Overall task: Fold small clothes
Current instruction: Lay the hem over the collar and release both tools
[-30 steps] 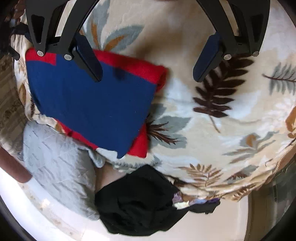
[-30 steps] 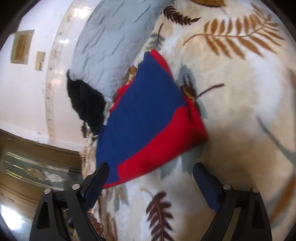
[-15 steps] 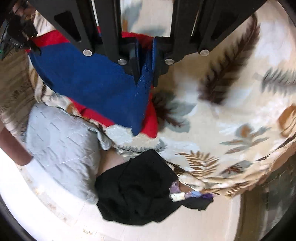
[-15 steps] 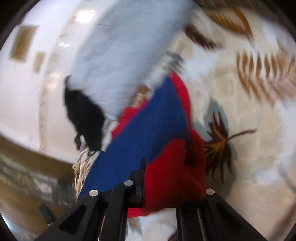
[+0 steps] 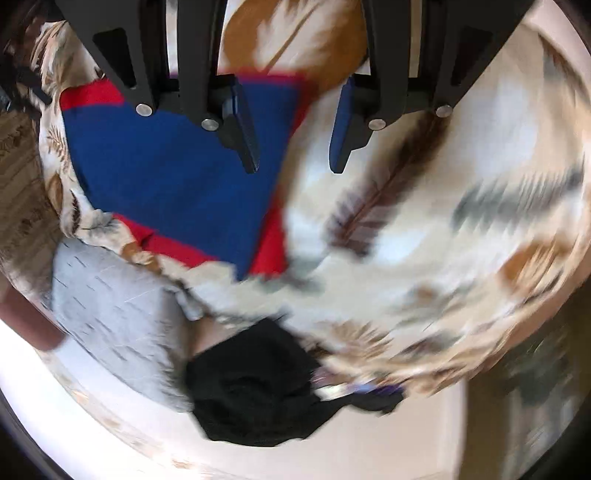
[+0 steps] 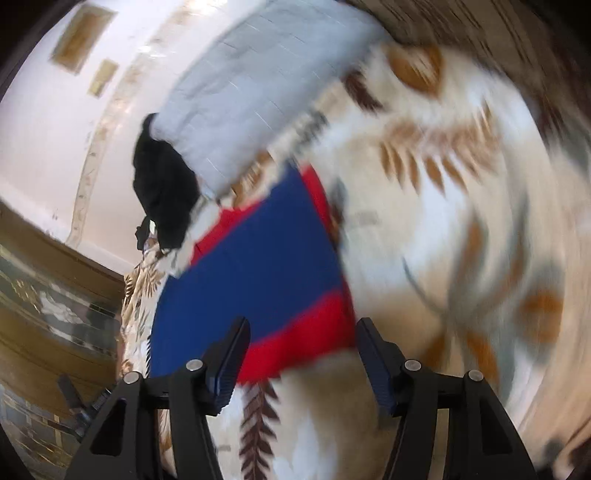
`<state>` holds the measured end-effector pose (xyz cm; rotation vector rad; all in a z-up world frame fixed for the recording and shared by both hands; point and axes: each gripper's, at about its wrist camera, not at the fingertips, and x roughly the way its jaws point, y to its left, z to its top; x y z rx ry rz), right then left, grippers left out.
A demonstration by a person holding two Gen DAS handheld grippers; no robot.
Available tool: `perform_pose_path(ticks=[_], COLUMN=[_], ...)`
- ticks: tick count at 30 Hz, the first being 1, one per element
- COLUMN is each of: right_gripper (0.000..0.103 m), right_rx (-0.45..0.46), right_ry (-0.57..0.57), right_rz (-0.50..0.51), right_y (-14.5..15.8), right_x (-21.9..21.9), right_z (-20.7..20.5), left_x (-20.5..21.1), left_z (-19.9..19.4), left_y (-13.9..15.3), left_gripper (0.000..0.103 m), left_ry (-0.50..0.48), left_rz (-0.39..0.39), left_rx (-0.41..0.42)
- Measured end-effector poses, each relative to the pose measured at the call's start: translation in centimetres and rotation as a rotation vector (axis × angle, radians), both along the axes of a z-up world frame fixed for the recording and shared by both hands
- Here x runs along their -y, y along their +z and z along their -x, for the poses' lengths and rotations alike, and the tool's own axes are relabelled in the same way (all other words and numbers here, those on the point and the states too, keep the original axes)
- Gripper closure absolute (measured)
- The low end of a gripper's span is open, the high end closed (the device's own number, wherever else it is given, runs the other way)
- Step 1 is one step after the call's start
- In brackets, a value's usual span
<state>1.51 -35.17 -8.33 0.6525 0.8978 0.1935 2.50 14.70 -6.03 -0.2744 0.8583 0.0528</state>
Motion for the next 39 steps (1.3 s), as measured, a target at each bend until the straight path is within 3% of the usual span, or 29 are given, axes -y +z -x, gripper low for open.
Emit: perform_pose_path(ticks=[5,10,12,13,14,15,19,21,22,23,24,25,26,27,28,29,31,33,35,37,39], right_gripper=[0.039,0.039,0.039,0.047,0.083,0.092,0.093,0.093,0.093,0.090,0.089,0.089,0.076,0.047,0.031,0.026,0.026,0.026,0.026,0.025,0.026], right_rx=[0.049,0.005,-0.061,-0.093,-0.115,-0.106,0.038,0.046,0.031,-0.023,-0.090,-0.081,-0.058,-0.047,-0.035,0.003,0.045,0.094,0.115,0.076,-0.057], right_ry=[0.091,0.104,0.138,0.158,0.170,0.168,0.163,0.164,0.170,0.181,0.169,0.139,0.120,0.106,0.087,0.052,0.038,0.064,0.147,0.224,0.197], right_rz=[0.040,0.159,0.232,0.268,0.311,0.339,0.446,0.466,0.477,0.463,0.406,0.355,0.347,0.353,0.353,0.337,0.285,0.189,0.117,0.042,0.088], right_y=[1.8,-0.3,-2.3,-3.3,-3.8,-3.5,0.2,-0.2,-1.1,-2.8,-4.3,-4.4,-3.8,-3.3,-2.6,-1.4,0.2,1.8,2.4,0.8,-2.8], right_x=[-2.8,-4.1,-4.9,-5.1,-5.6,-5.9,-7.6,-7.9,-8.0,-7.7,-6.9,-6.1,-5.7,-5.4,-5.2,-4.7,-4.5,-5.3,-7.0,-8.4,-8.3], right_z=[-6.0,-13.1,-16.0,-16.9,-17.5,-17.5,-15.3,-15.9,-16.5,-17.6,-18.0,-17.6,-17.0,-16.4,-15.8,-14.6,-13.0,-11.1,-10.0,-9.4,-10.2], left_x=[2.3,2.5,2.4,2.4,2.3,2.2,1.8,1.7,1.4,1.1,1.0,0.9,0.8,0.8,1.0,1.2,1.8,2.8,4.0,5.5,6.3], left_z=[-7.7,-12.0,-12.9,-13.1,-13.0,-12.7,-9.6,-9.9,-10.7,-11.3,-11.3,-11.0,-10.5,-10.1,-9.7,-9.3,-8.1,-6.9,-5.5,-4.8,-5.6], left_y=[-0.6,-4.3,-5.4,-5.5,-5.5,-5.2,-2.7,-3.6,-5.2,-6.3,-6.3,-5.6,-4.8,-4.0,-3.3,-2.7,-1.6,-0.8,-0.6,-1.7,-4.3], left_gripper=[0.062,0.062,0.070,0.088,0.092,0.094,0.097,0.097,0.096,0.095,0.093,0.092,0.092,0.092,0.086,0.080,0.074,0.061,0.036,0.034,0.034], left_ry=[-0.083,-0.069,-0.061,-0.065,-0.068,-0.067,-0.057,-0.034,-0.017,-0.010,-0.003,-0.005,-0.010,-0.017,-0.021,-0.024,-0.048,-0.078,-0.124,-0.152,-0.172], left_rz=[-0.004,-0.022,-0.040,-0.056,-0.060,-0.050,-0.070,-0.093,-0.096,-0.081,-0.078,-0.079,-0.070,-0.074,-0.104,-0.126,-0.120,-0.105,-0.096,-0.129,-0.147], left_rx=[-0.030,-0.145,-0.160,-0.158,-0.148,-0.131,-0.005,-0.013,-0.069,-0.113,-0.103,-0.082,-0.059,-0.030,-0.020,-0.009,0.030,0.049,0.090,0.081,-0.027])
